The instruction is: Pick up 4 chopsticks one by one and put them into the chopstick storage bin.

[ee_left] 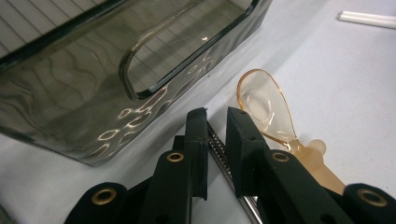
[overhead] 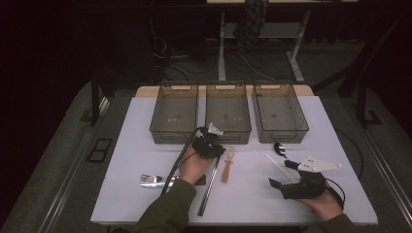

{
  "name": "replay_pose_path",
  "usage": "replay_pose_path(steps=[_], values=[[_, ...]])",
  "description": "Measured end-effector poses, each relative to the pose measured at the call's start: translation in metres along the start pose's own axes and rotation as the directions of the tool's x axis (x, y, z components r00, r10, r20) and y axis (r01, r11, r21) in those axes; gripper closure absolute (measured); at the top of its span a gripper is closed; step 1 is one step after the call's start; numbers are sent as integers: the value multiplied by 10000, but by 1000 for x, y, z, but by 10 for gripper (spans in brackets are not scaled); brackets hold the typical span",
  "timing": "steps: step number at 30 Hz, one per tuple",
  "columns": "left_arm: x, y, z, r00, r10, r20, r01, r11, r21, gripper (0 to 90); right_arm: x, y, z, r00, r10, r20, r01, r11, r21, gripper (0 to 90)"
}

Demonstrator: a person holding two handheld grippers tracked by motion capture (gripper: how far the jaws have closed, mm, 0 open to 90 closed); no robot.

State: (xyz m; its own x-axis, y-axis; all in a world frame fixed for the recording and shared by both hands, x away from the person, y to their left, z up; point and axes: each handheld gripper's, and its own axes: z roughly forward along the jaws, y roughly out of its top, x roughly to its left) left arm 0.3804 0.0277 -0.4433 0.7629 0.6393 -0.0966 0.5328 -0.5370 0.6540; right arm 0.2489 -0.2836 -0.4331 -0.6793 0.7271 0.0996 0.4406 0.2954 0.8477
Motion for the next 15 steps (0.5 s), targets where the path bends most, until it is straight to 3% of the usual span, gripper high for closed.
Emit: replay_pose_path(steps=[15], values=[[-2,0,2,9999,-57,147,59,9999,-130,793,0,0,1,10000,-6,-6,6,10000,29,105]])
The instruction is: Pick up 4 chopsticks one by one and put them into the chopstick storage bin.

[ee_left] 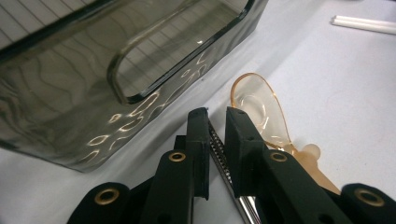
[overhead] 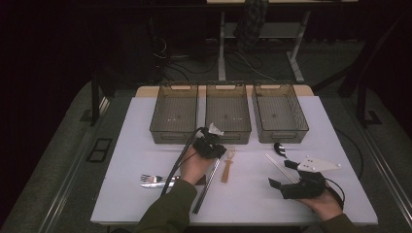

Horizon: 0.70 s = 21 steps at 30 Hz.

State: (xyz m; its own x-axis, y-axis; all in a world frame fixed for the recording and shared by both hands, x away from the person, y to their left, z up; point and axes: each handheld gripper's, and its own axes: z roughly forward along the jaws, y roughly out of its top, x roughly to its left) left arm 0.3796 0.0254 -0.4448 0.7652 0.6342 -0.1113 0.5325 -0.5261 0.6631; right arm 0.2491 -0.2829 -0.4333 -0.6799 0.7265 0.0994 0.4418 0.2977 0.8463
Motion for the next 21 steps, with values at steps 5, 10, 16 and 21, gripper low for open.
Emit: replay_pose_path(steps=[5,10,16,21], values=[[-3,0,1,9999,-73,79,73,10000,-64,795,0,0,0,10000,10,4,-10,10000,-2,105],[-4,0,2,9997,-172,157,173,9998,-104,795,0,0,0,10000,2,0,-2,10000,3,105],[-4,-1,2,9994,-228,251,231,9996,-132,791,0,0,0,10000,-5,6,5,10000,2,105],[-5,2,-7,9992,-99,400,113,9993,-342,760,0,0,-1,10000,1,12,-1,10000,-23,105]])
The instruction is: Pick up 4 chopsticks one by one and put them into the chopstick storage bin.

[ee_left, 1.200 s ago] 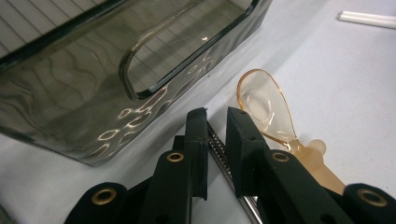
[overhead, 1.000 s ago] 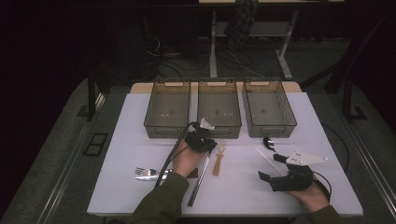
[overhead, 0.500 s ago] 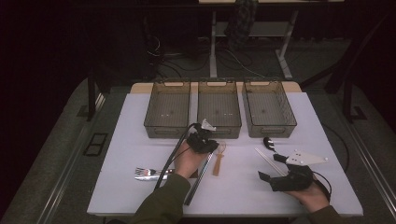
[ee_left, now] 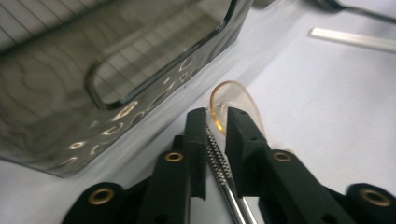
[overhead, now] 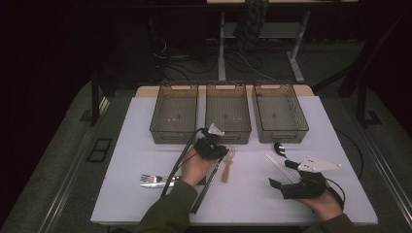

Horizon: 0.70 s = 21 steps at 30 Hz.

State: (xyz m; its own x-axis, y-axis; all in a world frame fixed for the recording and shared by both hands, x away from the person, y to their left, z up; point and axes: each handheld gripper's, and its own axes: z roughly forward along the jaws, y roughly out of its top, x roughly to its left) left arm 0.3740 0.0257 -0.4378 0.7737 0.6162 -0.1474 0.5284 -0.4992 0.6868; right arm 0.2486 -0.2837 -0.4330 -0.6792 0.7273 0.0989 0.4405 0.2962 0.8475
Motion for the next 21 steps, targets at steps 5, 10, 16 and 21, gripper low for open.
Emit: replay_pose_path(steps=[5,10,16,21], values=[[-5,-3,-24,9982,583,142,-582,9983,-87,714,-1,0,0,10000,20,10,-20,10000,-8,105],[-7,-22,-50,9963,685,520,-678,9976,-160,780,0,0,0,10000,-6,23,6,10000,9,105],[-20,-49,-79,9874,1277,930,-1289,9916,67,885,1,0,-1,10000,-6,29,6,10000,-3,105],[-20,-83,-98,9880,1105,1078,-1131,9934,187,886,0,-1,-1,10000,24,73,-24,10000,0,105]])
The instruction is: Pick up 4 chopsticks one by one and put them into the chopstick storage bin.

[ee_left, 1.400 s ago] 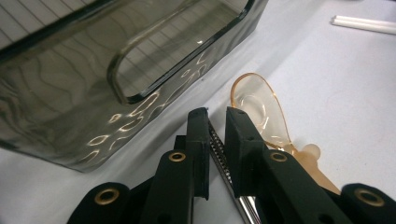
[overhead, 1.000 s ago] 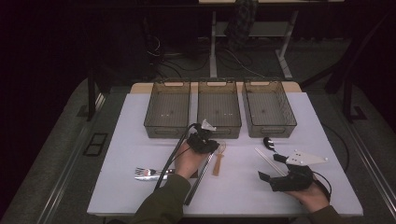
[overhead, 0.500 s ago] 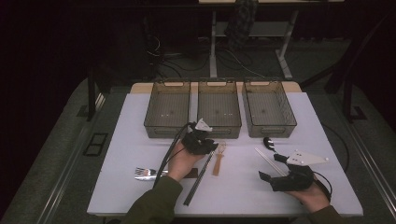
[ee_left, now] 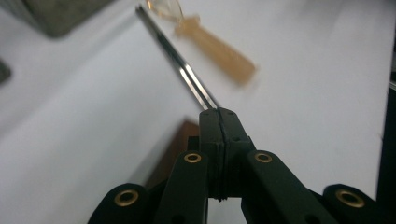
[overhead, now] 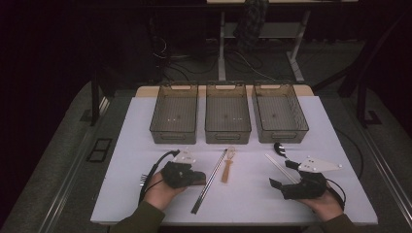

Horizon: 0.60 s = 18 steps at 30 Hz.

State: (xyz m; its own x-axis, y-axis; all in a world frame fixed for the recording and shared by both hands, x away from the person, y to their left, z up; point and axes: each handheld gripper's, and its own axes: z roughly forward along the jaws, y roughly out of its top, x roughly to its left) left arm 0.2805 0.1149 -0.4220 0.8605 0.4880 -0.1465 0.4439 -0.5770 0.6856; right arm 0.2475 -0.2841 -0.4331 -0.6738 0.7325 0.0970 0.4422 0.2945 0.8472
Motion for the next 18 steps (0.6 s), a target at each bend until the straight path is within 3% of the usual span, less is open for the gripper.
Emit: replay_pose_path(steps=[4,11,18], values=[[-3,-14,-3,9996,-119,273,116,9998,137,886,1,0,0,10000,-32,16,32,10000,40,105],[-2,-14,11,9996,253,78,-259,9962,828,886,1,0,0,10000,-48,51,48,10000,79,105],[2,-14,12,9999,134,38,-137,9970,761,886,0,-1,0,10000,-30,56,29,10000,75,105]])
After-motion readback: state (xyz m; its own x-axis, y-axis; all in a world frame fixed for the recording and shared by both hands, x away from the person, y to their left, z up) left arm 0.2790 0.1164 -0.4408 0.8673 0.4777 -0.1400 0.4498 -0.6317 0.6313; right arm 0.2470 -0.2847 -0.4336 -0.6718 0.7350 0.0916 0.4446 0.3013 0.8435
